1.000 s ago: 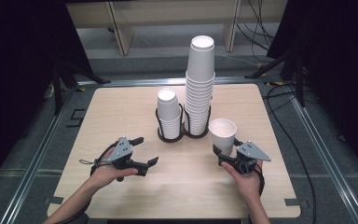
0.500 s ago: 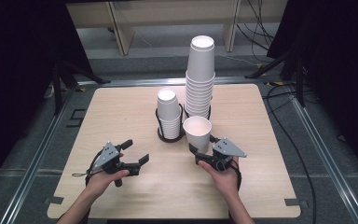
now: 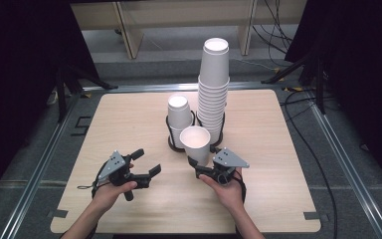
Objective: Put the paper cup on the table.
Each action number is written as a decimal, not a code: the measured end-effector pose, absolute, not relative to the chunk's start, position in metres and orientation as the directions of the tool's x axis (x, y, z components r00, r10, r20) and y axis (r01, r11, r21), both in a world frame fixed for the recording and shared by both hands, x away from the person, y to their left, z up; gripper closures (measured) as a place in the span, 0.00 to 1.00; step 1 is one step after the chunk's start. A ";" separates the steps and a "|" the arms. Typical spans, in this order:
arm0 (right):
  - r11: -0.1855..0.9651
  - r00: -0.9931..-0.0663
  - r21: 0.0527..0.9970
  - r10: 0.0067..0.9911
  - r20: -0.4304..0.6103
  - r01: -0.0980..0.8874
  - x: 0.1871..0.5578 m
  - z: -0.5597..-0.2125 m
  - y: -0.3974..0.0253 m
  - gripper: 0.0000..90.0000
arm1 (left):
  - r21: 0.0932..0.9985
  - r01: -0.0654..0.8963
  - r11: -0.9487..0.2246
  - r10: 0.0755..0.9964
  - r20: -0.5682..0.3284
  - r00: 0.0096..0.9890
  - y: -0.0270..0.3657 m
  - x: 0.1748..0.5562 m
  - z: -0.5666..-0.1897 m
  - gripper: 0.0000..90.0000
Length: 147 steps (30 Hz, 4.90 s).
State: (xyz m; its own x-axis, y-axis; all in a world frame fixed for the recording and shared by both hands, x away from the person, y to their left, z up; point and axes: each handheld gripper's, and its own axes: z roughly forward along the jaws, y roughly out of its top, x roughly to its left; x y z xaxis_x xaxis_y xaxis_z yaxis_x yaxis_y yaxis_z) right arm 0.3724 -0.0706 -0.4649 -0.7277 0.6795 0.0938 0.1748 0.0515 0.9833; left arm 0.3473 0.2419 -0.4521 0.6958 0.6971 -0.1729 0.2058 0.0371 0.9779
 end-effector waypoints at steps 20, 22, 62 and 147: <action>0.092 -0.732 0.988 0.681 0.030 0.127 0.371 -0.468 -0.052 0.27 | 0.965 0.252 0.073 0.626 -0.241 0.741 0.196 0.357 -0.432 0.03; 0.080 -0.741 0.989 0.670 0.037 0.122 0.371 -0.469 -0.049 0.27 | 0.966 0.248 0.068 0.619 -0.236 0.749 0.192 0.359 -0.431 0.02; 0.214 -0.772 0.970 0.633 -0.046 0.117 0.359 -0.469 -0.065 0.09 | 0.992 0.085 -0.095 0.731 0.011 0.683 0.227 0.379 -0.439 0.12; 0.095 -0.569 0.971 0.821 0.049 0.220 0.345 -0.483 -0.156 0.13 | 0.985 0.144 -0.095 0.914 0.029 0.404 0.317 0.321 -0.498 0.00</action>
